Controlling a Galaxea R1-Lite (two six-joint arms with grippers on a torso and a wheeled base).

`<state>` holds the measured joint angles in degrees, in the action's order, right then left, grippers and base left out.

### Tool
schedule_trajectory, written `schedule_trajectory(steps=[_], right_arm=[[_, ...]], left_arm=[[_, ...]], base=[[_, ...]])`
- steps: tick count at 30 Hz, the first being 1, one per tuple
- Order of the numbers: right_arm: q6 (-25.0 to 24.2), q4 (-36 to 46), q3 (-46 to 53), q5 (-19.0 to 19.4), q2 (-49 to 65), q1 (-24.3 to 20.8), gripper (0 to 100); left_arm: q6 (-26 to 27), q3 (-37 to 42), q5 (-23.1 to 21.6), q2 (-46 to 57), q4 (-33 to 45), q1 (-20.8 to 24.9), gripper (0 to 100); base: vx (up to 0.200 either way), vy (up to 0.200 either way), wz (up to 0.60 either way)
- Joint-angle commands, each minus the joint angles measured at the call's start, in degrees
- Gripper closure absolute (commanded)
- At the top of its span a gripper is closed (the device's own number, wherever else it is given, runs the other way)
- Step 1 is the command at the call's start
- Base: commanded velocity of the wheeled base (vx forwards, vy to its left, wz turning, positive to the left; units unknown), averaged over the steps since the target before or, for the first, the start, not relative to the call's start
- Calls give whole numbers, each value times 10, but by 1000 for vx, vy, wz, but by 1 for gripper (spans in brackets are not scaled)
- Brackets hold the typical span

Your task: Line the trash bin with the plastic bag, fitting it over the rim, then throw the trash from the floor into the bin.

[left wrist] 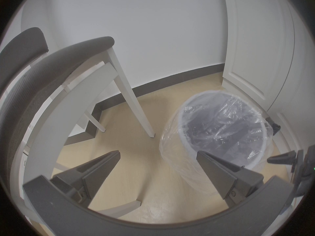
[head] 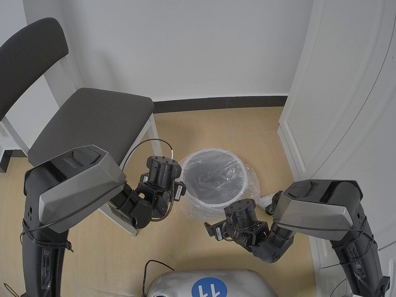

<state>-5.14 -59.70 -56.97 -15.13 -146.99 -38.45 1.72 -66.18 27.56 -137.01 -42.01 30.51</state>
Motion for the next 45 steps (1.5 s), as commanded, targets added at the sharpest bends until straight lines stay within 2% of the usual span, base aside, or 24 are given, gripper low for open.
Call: schedule_trajectory(steps=[1, 2, 3, 5, 7, 8, 11, 19, 21, 25, 30, 36, 42, 45], right_arm=[[-2, 5, -6, 3, 2, 6, 0], [-24, 34, -14, 30, 5, 13, 0], [-26, 34, -14, 31, 6, 13, 0], [-56, 61, -22, 55, 9, 16, 0], [-65, 73, -26, 71, 10, 19, 0], [-80, 88, -31, 92, 11, 25, 0], [-100, 106, -35, 111, 13, 29, 0], [-101, 106, -36, 113, 13, 30, 0], [-101, 100, -33, 113, 12, 30, 0], [-97, 97, -25, 111, 14, 28, 0], [-91, 97, -1, 110, 37, 23, 0], [-81, 95, 41, 112, 121, 26, 0], [-63, 94, 63, 113, 187, 44, 0], [-60, 94, 58, 113, 210, 71, 0]], left_arm=[[0, -2, -1, -16, 0, 3, 0], [1, -9, -1, -26, 2, 0, 0], [1, -9, -1, -27, 2, 0, 0], [1, -16, -1, -32, 8, -5, 0], [1, -18, -1, -34, 10, -8, 0], [1, -23, -1, -38, 11, -12, 0], [2, -36, -2, -51, 18, -21, 0], [0, -62, -4, -73, 37, -38, 0], [-5, -92, -20, -102, 40, -42, 0], [-25, -144, -19, -152, 45, -46, 0], [-76, -192, -22, -161, 134, -46, 0], [-140, -249, -41, -162, 253, -46, 0], [-148, -262, -47, -163, 282, -47, 0], [-151, -262, -47, -163, 282, -47, 0]], base=[[0, 0, 0], [0, 0, 0], [0, 0, 0], [0, 0, 0], [0, 0, 0], [0, 0, 0], [0, 0, 0], [0, 0, 0], [0, 0, 0], [0, 0, 0], [0, 0, 0], [0, 0, 0], [0, 0, 0], [0, 0, 0]])
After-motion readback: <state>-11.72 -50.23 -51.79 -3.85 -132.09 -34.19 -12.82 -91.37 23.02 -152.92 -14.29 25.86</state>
